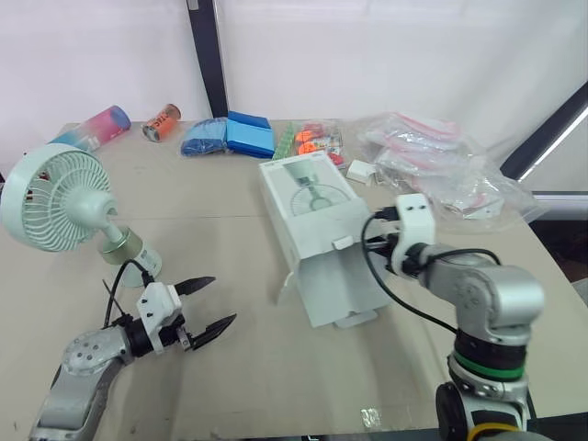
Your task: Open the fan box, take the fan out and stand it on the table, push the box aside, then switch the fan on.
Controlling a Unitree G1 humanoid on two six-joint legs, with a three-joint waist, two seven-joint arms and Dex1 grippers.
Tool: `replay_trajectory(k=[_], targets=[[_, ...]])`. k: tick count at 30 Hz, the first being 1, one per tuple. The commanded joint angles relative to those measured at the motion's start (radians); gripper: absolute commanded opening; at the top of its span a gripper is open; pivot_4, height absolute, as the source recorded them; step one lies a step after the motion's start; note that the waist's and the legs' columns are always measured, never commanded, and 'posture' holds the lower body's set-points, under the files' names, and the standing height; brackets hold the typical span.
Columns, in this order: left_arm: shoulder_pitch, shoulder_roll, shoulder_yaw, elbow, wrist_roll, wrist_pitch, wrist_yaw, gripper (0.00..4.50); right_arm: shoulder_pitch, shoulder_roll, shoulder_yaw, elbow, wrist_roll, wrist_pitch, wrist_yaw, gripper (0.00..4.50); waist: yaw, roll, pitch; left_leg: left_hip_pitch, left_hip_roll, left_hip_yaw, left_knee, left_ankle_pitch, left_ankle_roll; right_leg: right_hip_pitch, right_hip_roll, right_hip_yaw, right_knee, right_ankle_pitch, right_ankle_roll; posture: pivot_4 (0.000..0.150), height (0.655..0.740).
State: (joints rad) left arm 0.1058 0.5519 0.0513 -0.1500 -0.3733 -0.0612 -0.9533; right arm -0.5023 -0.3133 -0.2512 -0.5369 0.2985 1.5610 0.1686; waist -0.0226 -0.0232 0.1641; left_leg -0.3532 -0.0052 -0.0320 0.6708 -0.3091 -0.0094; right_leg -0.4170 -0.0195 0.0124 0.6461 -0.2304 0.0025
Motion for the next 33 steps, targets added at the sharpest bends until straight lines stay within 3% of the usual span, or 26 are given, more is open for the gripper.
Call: replay_trajectory(k=[1,11,19,22,26,27,29,30,33], targets=[[-0.058,-0.008,-0.003,0.03,-0.023,-0.007,-0.025,4.5,0.047,-0.031,-0.098,-0.127,-0.002,0.051,0.007,0.05,0.0,0.0,0.0,0.0,0.0,0.0,0.0,0.0,0.0,0.0,0.0,0.0,0.0,0.0,0.0,0.15,0.74],[-0.173,-0.058,-0.023,0.013,-0.121,0.036,-0.09,4.5,0.216,-0.142,-0.286,-0.171,-0.03,0.053,0.036,0.05,-0.002,0.002,-0.001,0.0,-0.001,0.001,0.0,0.0,0.0,0.001,0.001,0.004,0.0,-0.004,0.008,0.15,0.74],[-0.201,0.001,-0.085,0.011,-0.136,0.075,-0.251,4.5,0.286,-0.198,-0.405,-0.159,-0.025,0.051,0.096,0.05,-0.001,0.003,-0.002,0.0,-0.001,0.001,0.0,0.0,0.0,0.002,0.004,0.006,0.0,-0.005,0.009,0.15,0.74],[-0.213,0.004,-0.084,0.03,-0.133,0.074,-0.27,4.5,0.315,-0.219,-0.396,-0.162,-0.005,0.02,0.137,0.98,-0.001,0.003,-0.002,0.0,-0.001,0.002,0.0,0.0,0.0,0.002,0.006,0.006,0.0,-0.005,0.01,0.15,0.74],[-0.218,0.0,-0.075,0.044,-0.122,0.064,-0.274,4.5,0.396,-0.288,-0.377,-0.189,0.046,-0.037,0.235,3.06,0.0,0.003,-0.002,-0.001,-0.001,0.001,0.0,0.0,0.001,0.003,0.006,0.006,0.0,-0.005,0.01,0.15,0.74],[-0.218,0.0,-0.074,0.049,-0.119,0.061,-0.276,4.5,0.434,-0.323,-0.375,-0.199,0.061,-0.065,0.271,3.25,0.0,0.003,-0.002,-0.001,-0.001,0.001,0.0,0.0,0.001,0.003,0.006,0.006,0.0,-0.005,0.01,0.15,0.74],[-0.219,-0.001,-0.074,0.057,-0.113,0.055,-0.278,4.5,0.499,-0.386,-0.388,-0.21,0.088,-0.112,0.342,4.15,0.0,0.003,-0.002,0.0,-0.001,0.001,0.0,0.0,0.001,0.003,0.006,0.006,0.0,-0.006,0.011,0.15,0.74],[-0.22,-0.002,-0.075,0.061,-0.11,0.052,-0.278,4.5,0.537,-0.422,-0.405,-0.214,0.104,-0.137,0.385,4.39,0.0,0.004,-0.002,-0.001,-0.001,0.001,0.0,0.0,0.001,0.004,0.005,0.006,0.0,-0.006,0.011,0.15,0.74],[-0.221,-0.004,-0.076,0.066,-0.104,0.05,-0.278,4.5,0.66,-0.514,-0.452,-0.195,0.102,-0.25,0.475,4.39,0.001,0.003,-0.002,0.001,-0.001,0.001,0.0,-0.001,0.002,0.008,0.005,0.006,-0.001,-0.007,0.012,0.15,0.74]])
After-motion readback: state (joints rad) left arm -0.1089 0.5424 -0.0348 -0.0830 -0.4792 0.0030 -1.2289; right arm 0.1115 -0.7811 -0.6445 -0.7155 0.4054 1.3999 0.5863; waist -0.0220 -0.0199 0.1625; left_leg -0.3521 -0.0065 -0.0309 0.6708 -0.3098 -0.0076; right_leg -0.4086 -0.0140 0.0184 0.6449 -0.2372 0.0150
